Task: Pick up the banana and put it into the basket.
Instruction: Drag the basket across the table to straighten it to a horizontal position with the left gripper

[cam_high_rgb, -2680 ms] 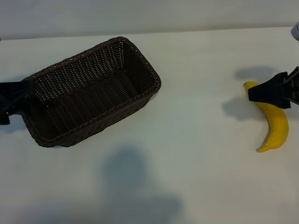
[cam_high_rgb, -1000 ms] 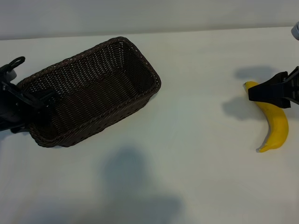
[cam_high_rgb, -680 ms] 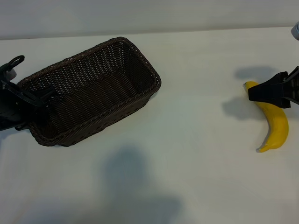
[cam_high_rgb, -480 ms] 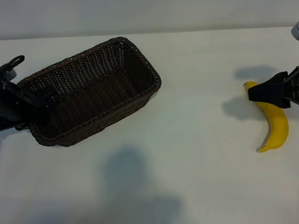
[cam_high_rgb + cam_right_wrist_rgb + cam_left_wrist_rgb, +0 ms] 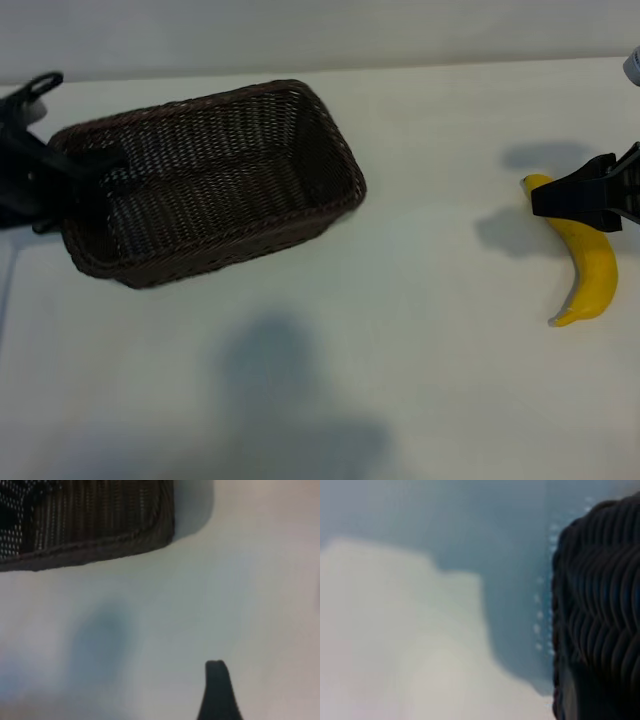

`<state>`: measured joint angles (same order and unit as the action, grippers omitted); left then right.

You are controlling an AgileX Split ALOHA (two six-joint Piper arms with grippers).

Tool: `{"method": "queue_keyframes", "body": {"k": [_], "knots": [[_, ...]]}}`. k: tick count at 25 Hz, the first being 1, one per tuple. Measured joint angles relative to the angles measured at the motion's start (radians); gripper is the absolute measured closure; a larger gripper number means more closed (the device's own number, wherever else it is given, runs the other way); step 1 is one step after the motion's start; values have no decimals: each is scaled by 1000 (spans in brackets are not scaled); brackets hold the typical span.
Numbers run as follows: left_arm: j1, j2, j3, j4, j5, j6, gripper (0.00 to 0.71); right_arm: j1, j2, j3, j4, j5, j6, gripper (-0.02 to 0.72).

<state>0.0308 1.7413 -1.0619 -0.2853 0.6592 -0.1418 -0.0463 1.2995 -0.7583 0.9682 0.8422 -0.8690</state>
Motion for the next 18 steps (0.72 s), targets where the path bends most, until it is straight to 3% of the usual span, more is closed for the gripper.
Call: {"method": "queue_keyframes", "body": {"k": [11, 18], "knots": [[0, 22, -205, -134, 180, 341, 546, 0, 0, 0, 0, 0, 0, 209], [-13, 71, -252, -133, 233, 389, 546, 0, 0, 0, 0, 0, 0, 209]]}}
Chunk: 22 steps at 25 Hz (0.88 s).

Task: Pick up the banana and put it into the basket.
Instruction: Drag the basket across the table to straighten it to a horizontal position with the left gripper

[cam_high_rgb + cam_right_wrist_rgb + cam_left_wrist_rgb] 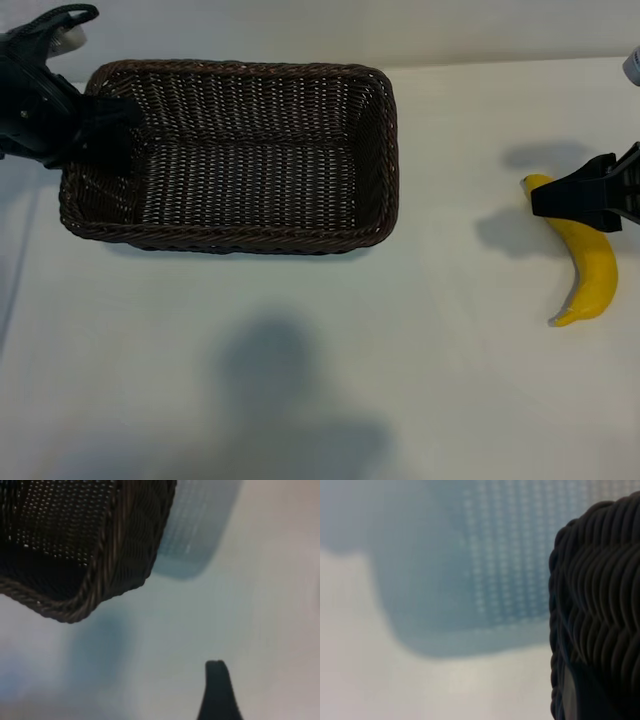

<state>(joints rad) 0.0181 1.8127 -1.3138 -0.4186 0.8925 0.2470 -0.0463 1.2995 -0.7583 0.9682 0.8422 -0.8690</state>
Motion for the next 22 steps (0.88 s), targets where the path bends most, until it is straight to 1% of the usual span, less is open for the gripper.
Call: {"method": "queue_keyframes", "body": {"k": [5, 13, 16, 19, 22], "knots": [[-65, 49, 0, -1, -20, -4, 546, 0, 0, 0, 0, 0, 0, 209], [-167, 134, -10, -9, -90, -71, 546, 0, 0, 0, 0, 0, 0, 210], [-191, 162, -13, -39, -106, -72, 546, 0, 0, 0, 0, 0, 0, 210], [-205, 185, -19, -83, -123, -76, 546, 0, 0, 0, 0, 0, 0, 210], [-219, 205, -20, -99, -145, -80, 546, 0, 0, 0, 0, 0, 0, 210]]}}
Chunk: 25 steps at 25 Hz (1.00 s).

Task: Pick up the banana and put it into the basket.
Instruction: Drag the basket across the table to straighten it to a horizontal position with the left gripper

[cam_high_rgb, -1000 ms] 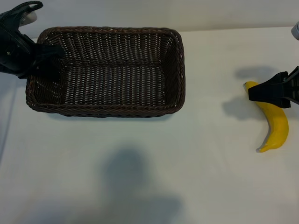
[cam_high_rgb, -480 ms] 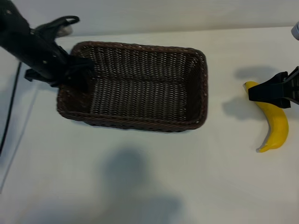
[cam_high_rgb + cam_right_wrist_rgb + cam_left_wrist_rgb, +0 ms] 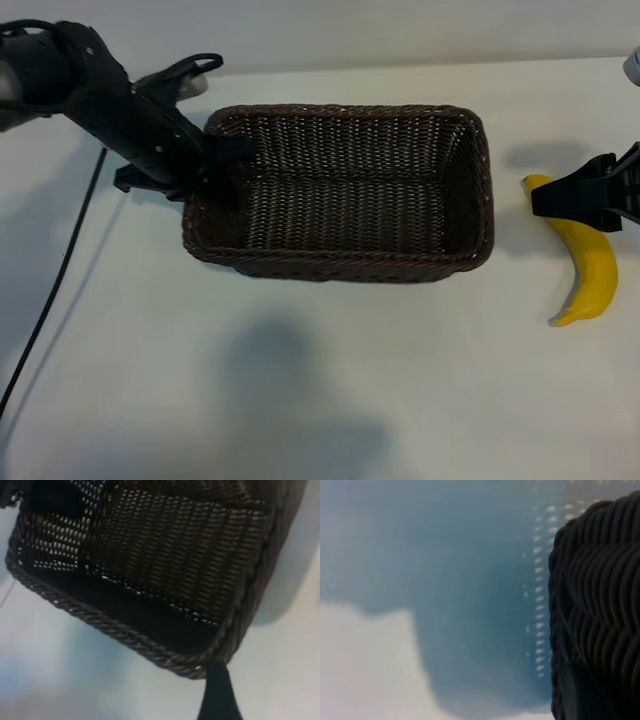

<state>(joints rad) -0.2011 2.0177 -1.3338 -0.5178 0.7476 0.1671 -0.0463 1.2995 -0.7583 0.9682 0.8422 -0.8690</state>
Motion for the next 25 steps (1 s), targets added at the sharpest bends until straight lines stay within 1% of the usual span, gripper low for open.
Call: {"method": "queue_keyframes", "body": {"k": [8, 25], "knots": [[-2, 16, 0, 10, -5, -31, 546, 0, 0, 0, 0, 0, 0, 210], [-2, 40, -3, 10, -9, -29, 547, 0, 0, 0, 0, 0, 0, 210]]}}
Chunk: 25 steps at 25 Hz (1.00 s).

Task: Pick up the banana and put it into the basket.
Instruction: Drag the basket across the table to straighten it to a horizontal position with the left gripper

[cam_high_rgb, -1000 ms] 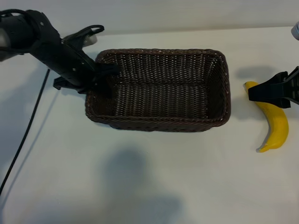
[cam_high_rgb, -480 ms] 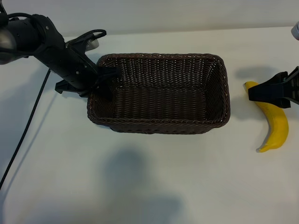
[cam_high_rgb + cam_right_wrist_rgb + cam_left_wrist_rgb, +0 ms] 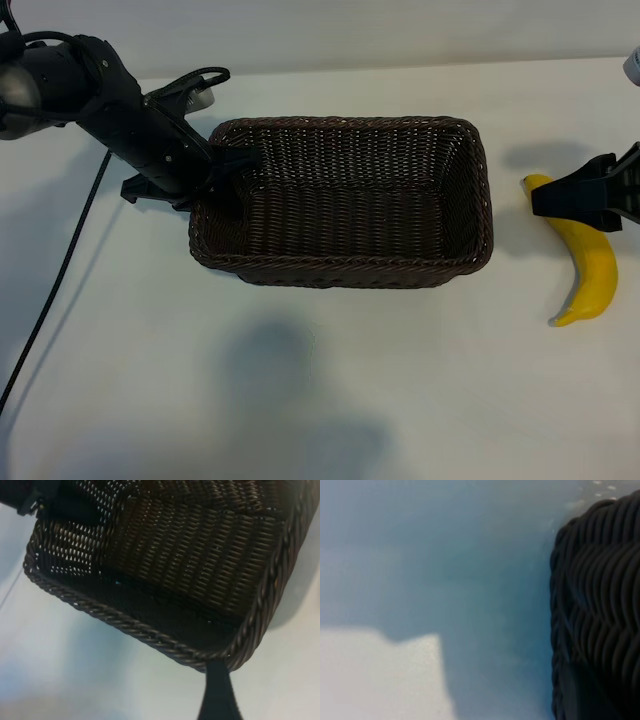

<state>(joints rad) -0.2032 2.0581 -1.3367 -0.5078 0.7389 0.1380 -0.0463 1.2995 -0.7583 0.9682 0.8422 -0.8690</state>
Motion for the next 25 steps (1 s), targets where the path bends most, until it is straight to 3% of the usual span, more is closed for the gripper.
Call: {"method": "queue_keyframes", "body": {"k": [4, 9, 12, 17, 25], "knots": [[0, 0, 0, -3, 0, 0, 504, 0, 0, 0, 0, 0, 0, 210], [0, -16, -1, -13, 5, 12, 310, 0, 0, 0, 0, 0, 0, 210], [0, -48, -5, -13, 20, 18, 237, 0, 0, 0, 0, 0, 0, 210], [0, -104, -40, 35, 87, 19, 215, 0, 0, 0, -1, 0, 0, 210], [0, -140, -152, 219, 217, -69, 215, 0, 0, 0, -1, 0, 0, 210]]}}
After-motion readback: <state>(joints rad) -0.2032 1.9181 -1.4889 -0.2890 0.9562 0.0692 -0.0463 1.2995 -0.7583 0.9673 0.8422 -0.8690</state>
